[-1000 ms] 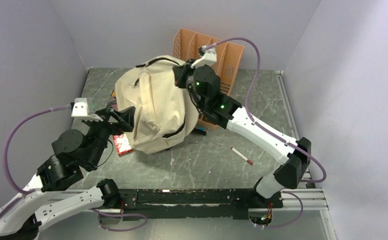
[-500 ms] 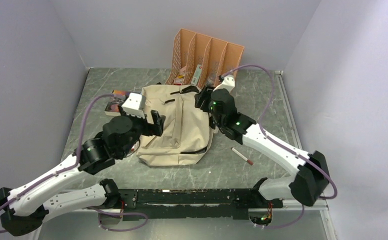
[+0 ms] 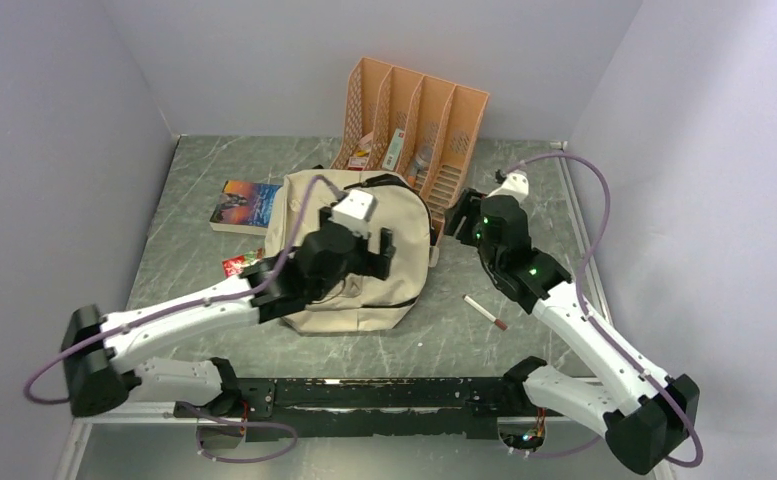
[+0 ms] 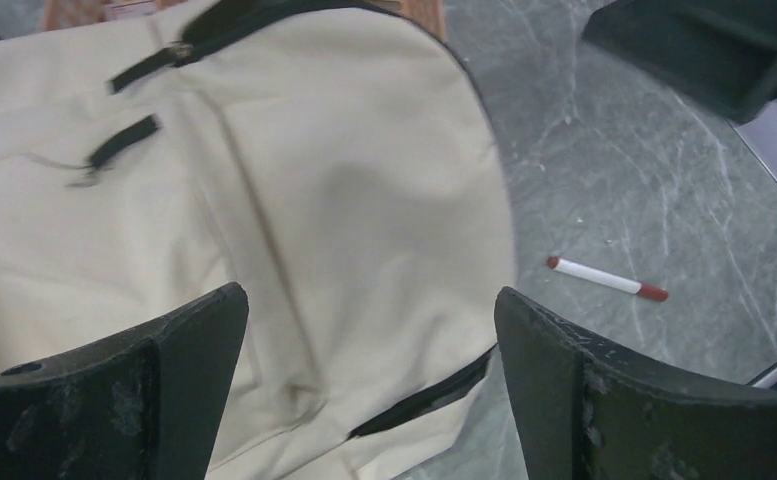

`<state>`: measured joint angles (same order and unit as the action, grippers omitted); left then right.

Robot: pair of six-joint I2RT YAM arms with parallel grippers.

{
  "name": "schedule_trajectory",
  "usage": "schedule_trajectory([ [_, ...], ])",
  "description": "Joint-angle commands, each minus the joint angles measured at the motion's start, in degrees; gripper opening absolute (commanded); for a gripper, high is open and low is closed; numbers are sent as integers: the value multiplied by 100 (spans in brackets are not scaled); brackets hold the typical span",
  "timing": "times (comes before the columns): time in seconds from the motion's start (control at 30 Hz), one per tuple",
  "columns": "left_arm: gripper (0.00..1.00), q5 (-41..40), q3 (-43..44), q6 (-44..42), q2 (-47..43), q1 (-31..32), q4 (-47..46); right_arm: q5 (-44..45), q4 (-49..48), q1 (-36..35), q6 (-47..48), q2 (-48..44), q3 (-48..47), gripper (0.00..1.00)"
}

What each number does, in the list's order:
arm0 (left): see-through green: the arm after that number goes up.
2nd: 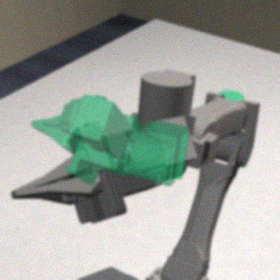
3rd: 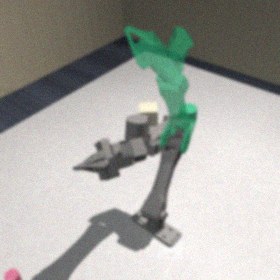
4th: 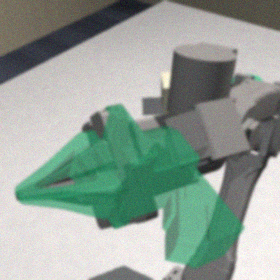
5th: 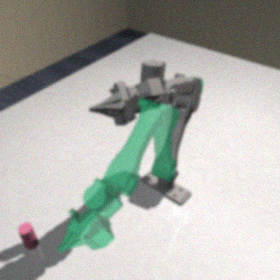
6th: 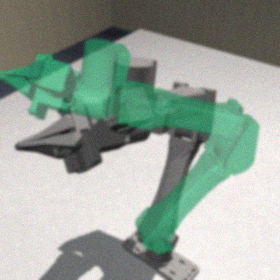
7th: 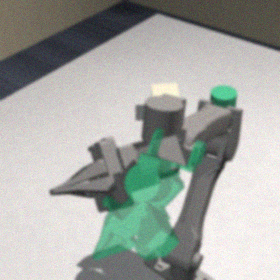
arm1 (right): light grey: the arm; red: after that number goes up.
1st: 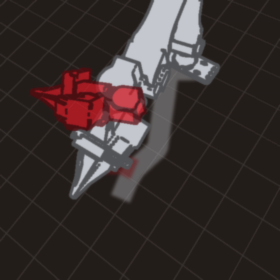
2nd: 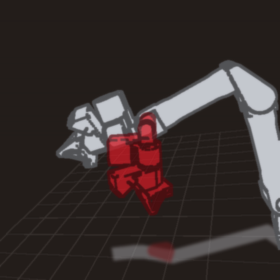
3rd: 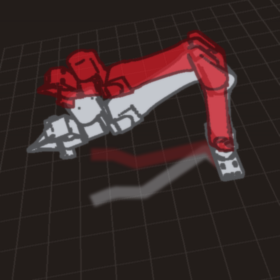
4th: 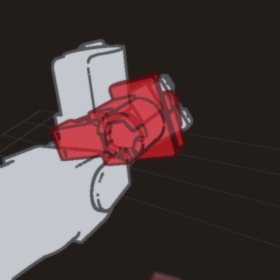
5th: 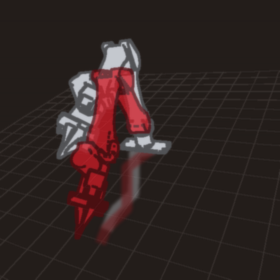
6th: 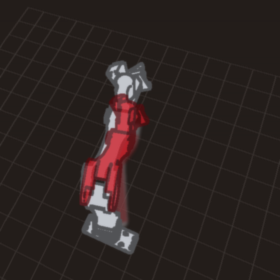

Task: Pack the student bag
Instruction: Adjust the student bag at the center of the board.

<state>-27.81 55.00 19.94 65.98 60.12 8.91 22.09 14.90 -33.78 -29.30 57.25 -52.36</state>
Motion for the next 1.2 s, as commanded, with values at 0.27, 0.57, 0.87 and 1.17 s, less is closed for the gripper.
schedule_trajectory([
  [0.27, 97, -1669, 2146, 1074, 2575, 868, 564, -1998, 266, 2307, -900, -749, 1657, 64],
  [0.57, 97, -1816, 3270, 1236, 4036, 878, 1363, -2345, 342, 2497, -886, -1122, 1991, 64],
  [0.87, 71, -1977, 3514, 1224, 4455, 870, 1742, -2412, 361, 2508, -746, -1173, 1953, 63],
  [1.17, 16, -1864, 3027, 822, 3614, 825, 1442, -3124, -134, 2501, -564, -1190, 2064, 62],
])
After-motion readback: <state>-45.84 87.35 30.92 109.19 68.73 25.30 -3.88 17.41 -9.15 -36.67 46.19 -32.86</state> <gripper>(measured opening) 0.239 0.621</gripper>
